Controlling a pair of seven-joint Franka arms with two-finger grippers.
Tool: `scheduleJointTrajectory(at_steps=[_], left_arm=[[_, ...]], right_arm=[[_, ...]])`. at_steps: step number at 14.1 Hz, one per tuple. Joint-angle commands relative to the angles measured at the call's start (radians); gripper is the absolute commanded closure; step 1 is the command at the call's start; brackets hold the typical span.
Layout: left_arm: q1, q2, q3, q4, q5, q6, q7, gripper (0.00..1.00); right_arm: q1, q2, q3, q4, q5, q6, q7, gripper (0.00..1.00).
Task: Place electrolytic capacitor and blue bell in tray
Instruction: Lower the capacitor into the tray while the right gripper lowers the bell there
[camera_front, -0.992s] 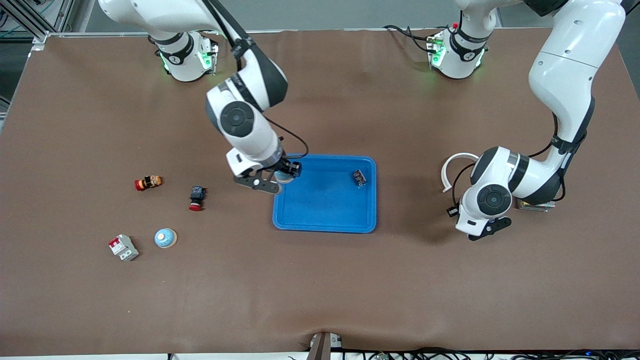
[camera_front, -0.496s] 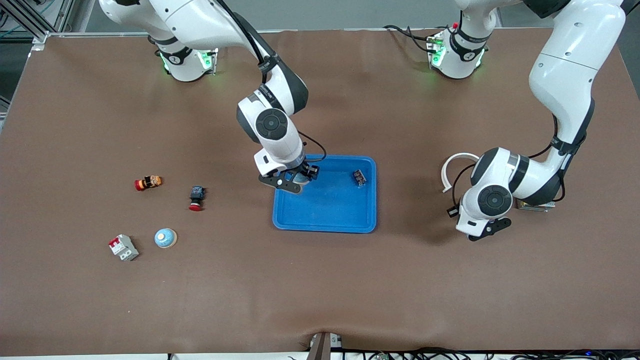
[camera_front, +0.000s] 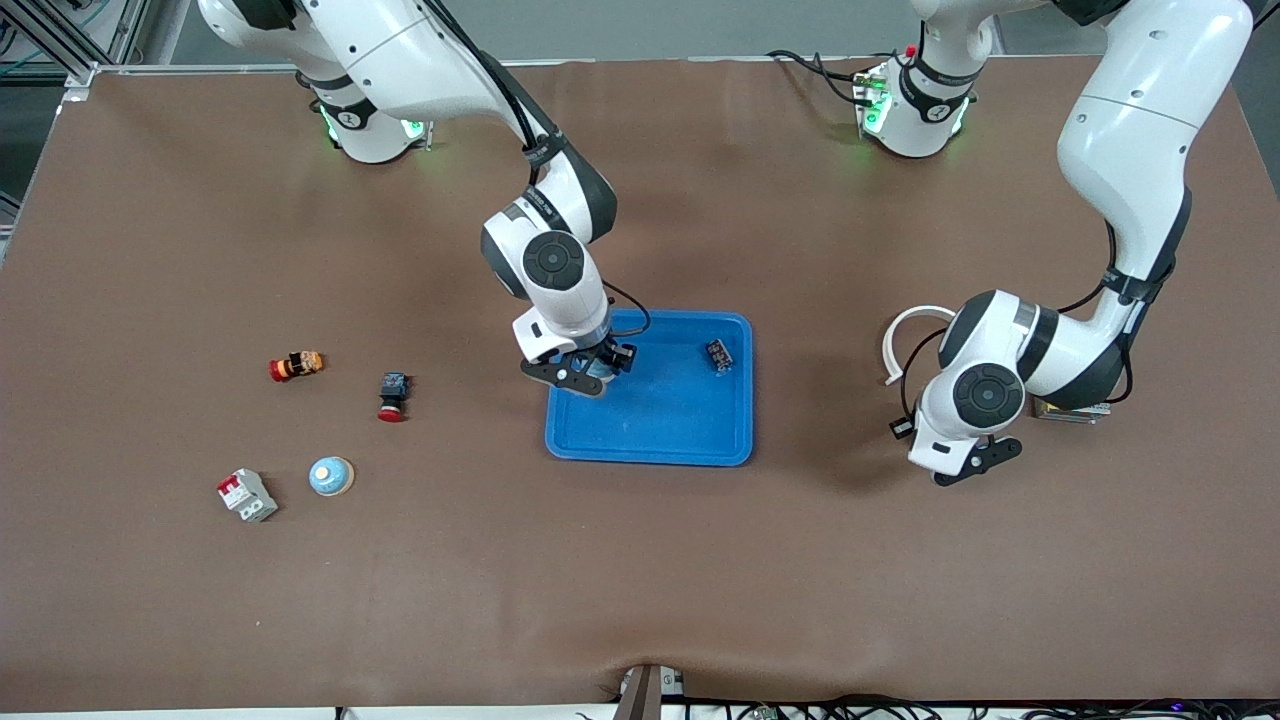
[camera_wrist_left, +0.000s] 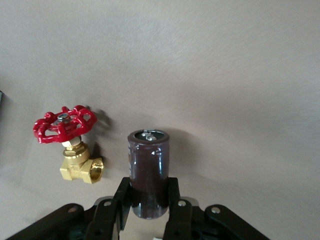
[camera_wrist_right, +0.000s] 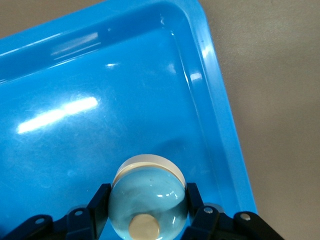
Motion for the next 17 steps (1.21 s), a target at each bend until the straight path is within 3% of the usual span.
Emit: scheduleJointTrajectory(at_steps=[1,5,11,12,13,15,17], left_arm=[[-0.007,-0.026,-0.052,0.058,-0.010,-0.097,-0.028,1.00],[-0.020,-0.024,-0.126,0.112,-0.080,-0.134,-0.098,1.00],[-0.185,0.011,-0.131,0.178,-0.089,-0.131,-0.206,1.00],[-0.204,0.017,-0.131,0.189,-0.106,-0.126,-0.206,1.00],[-0.223,0.025,-0.129,0.192,-0.116,-0.120,-0.206,1.00],[-0.265,0.043,-0.126,0.201,-0.119,-0.090,-0.209,1.00],[-0.283,0.057,-0.126,0.201,-0.121,-0.048,-0.209,1.00]], right_arm=[[0.022,0.028,-0.009,0.014,-0.018,0.032,0.039,0.54],[0.033,0.049,-0.009,0.015,-0.018,0.054,0.048,0.54],[0.034,0.055,-0.009,0.014,-0.021,0.061,0.048,0.51],[0.034,0.055,-0.009,0.014,-0.022,0.061,0.050,0.40],[0.034,0.055,-0.009,0.014,-0.024,0.061,0.056,0.21],[0.034,0.055,-0.009,0.015,-0.024,0.061,0.057,0.00],[0.033,0.052,-0.009,0.015,-0.024,0.060,0.057,0.00]])
